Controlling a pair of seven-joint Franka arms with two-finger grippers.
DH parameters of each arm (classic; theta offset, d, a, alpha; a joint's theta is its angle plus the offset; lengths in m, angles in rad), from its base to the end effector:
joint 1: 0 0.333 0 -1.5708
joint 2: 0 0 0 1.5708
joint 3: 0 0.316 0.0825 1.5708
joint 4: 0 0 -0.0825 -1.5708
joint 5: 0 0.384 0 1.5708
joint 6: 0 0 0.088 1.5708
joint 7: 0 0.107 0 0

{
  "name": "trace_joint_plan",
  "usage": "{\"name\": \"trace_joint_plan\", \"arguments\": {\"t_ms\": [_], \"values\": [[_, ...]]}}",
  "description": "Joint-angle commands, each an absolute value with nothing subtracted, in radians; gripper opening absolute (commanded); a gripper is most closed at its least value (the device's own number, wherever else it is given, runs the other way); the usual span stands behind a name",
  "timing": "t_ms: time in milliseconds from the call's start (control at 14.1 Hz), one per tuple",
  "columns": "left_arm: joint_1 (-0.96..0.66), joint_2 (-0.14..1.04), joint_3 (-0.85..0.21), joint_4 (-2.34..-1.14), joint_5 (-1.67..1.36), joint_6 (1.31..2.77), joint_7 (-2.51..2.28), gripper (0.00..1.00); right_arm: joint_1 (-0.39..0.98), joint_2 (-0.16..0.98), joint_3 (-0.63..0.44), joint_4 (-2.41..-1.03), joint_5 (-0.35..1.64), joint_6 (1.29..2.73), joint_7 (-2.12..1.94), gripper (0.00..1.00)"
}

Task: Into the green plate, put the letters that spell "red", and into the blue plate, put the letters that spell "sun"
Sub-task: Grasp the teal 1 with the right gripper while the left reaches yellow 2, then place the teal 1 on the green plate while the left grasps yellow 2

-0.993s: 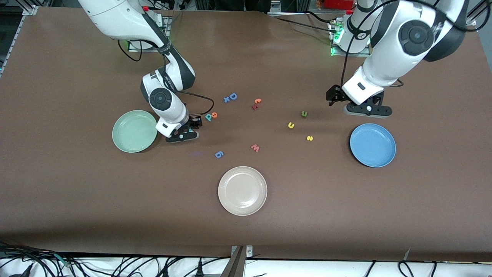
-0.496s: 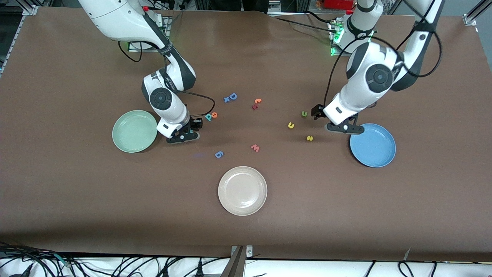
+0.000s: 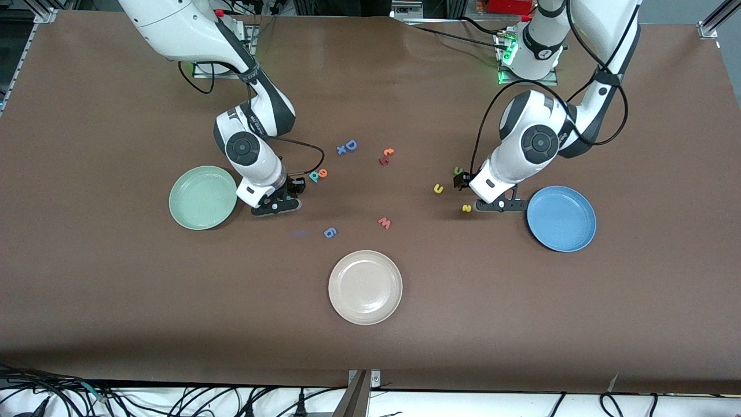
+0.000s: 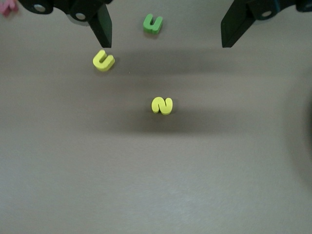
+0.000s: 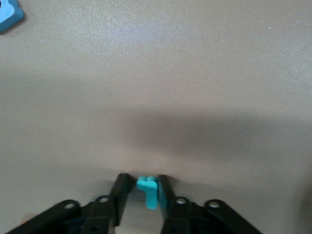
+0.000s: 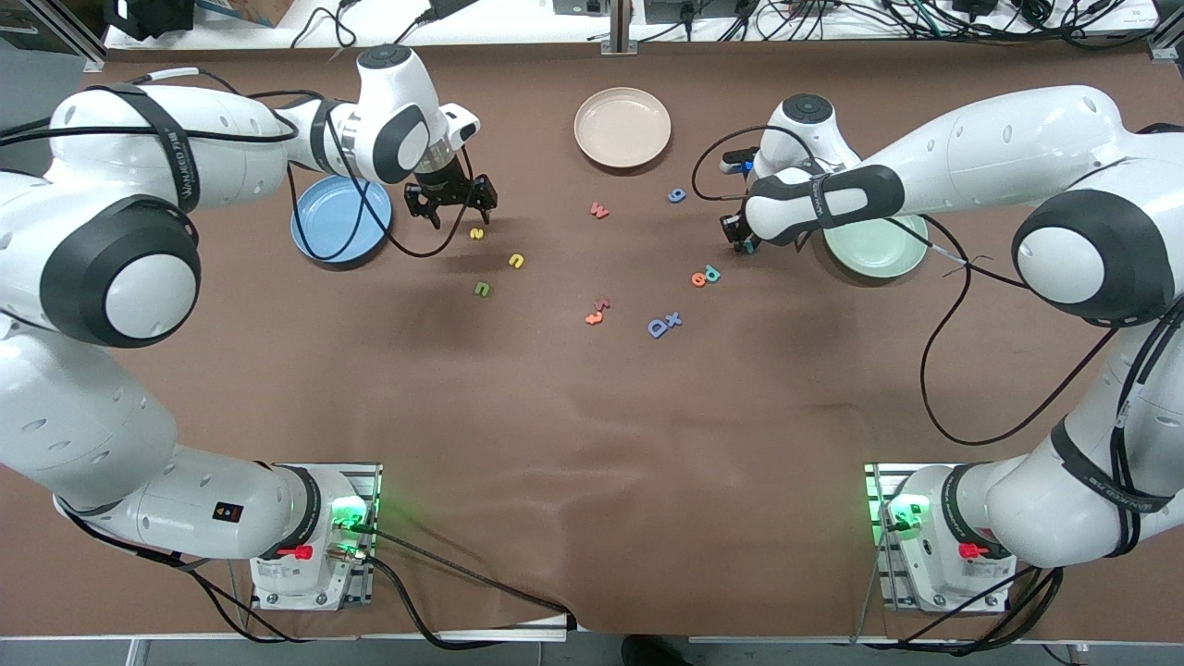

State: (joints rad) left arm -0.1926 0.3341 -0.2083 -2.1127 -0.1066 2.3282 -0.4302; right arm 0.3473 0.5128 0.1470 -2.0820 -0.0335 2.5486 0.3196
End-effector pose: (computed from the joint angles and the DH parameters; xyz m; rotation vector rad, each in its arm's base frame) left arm 0.5209 -0.2220 0.2498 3.0430 0.1743 -0.2462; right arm 0.5109 0.2764 0.1749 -3.0930 -0.2880 0.0904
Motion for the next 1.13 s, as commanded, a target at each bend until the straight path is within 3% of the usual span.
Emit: {"name": "trace_joint_plan", "arguments": {"t_ms": [0, 142, 496, 780, 1063], "values": [[-0.224, 0.348, -0.198, -2.092, -0.143, 2.344, -0.590, 0.98, 0.354, 0.526, 0.141, -2.077, -0.025, 2.533, 0.324, 0.20], [-0.229, 0.363, -0.198, -2.092, -0.140, 2.367, -0.621, 0.96, 0.354, 0.526, 0.141, -2.077, -0.025, 2.533, 0.322, 0.14], [-0.244, 0.400, -0.164, -2.091, -0.036, 2.456, -0.588, 0.90, 0.353, 0.512, 0.140, -2.066, -0.025, 2.525, 0.316, 0.11], [-0.258, 0.443, -0.144, -2.091, 0.135, 2.503, -0.609, 0.90, 0.350, 0.485, 0.133, -1.947, -0.034, 2.329, 0.313, 0.11], [-0.279, 0.475, -0.141, -2.088, 0.118, 2.554, -0.658, 0.91, 0.347, 0.466, 0.112, -1.901, -0.037, 2.266, 0.304, 0.11]]}}
